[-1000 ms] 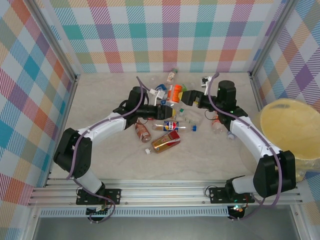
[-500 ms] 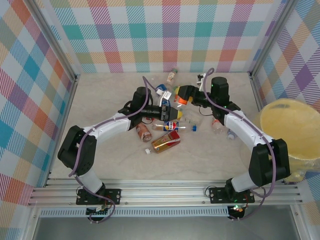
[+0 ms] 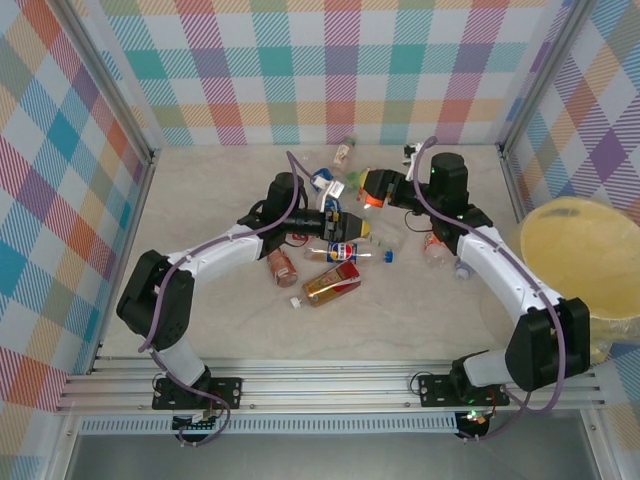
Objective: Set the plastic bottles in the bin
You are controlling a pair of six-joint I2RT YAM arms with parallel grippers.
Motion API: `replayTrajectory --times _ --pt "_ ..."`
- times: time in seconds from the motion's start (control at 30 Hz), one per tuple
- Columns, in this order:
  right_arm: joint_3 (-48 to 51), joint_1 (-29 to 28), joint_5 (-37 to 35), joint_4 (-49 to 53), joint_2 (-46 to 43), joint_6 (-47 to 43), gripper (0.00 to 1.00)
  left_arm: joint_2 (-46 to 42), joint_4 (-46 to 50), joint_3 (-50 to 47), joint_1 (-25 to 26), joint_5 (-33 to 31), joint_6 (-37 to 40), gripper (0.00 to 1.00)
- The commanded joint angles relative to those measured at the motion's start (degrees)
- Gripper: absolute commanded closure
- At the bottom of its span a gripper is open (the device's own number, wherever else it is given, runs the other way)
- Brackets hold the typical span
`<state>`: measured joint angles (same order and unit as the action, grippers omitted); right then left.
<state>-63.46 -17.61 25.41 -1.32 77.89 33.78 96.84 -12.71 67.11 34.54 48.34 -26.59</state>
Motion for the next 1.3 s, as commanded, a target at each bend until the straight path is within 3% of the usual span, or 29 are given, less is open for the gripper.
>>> replayTrajectory --times 0.0,0.13,0.3,0.5,0.63,0.8,0.93,1.27 --pt "-4.3 0.2 -10.8 9.8 -3.1 -7.3 0.51 -3.6 -0.5 -1.8 0.4 -3.1 1.4 0.0" --pt "-8.4 0.6 -20.3 18.2 -6.3 -14.2 0.52 -7.2 0.5 -4.9 0.3 -12.4 2.1 0.0" --pt "-15.4 0.7 -36.5 27.6 -10.5 -23.7 0.55 -12.4 5.2 -7.1 0.4 -33.5 2.3 0.0" --pt "-25.6 0.6 -55.2 37.7 -11.3 -36.6 0.58 -15.1 4.3 -10.1 0.3 -47.6 0.6 0.0" --pt "-28.8 0.7 -68.3 37.2 -11.6 -46.4 0.57 -13.6 6.5 -8.5 0.4 -48.0 0.1 0.0" --pt "-26.3 7.1 -75.1 32.7 -13.3 -51.1 0.56 -11.7 6.7 -7.0 0.3 -46.9 -1.4 0.0" --pt "-22.3 15.9 -75.1 32.2 -15.1 -45.5 0.56 -10.1 7.6 -4.8 0.4 -45.6 -2.2 0.0" --pt "-14.2 25.6 -74.8 35.6 -20.3 -34.5 0.56 -7.7 10.9 -1.0 0.3 -43.8 -1.2 0.0"
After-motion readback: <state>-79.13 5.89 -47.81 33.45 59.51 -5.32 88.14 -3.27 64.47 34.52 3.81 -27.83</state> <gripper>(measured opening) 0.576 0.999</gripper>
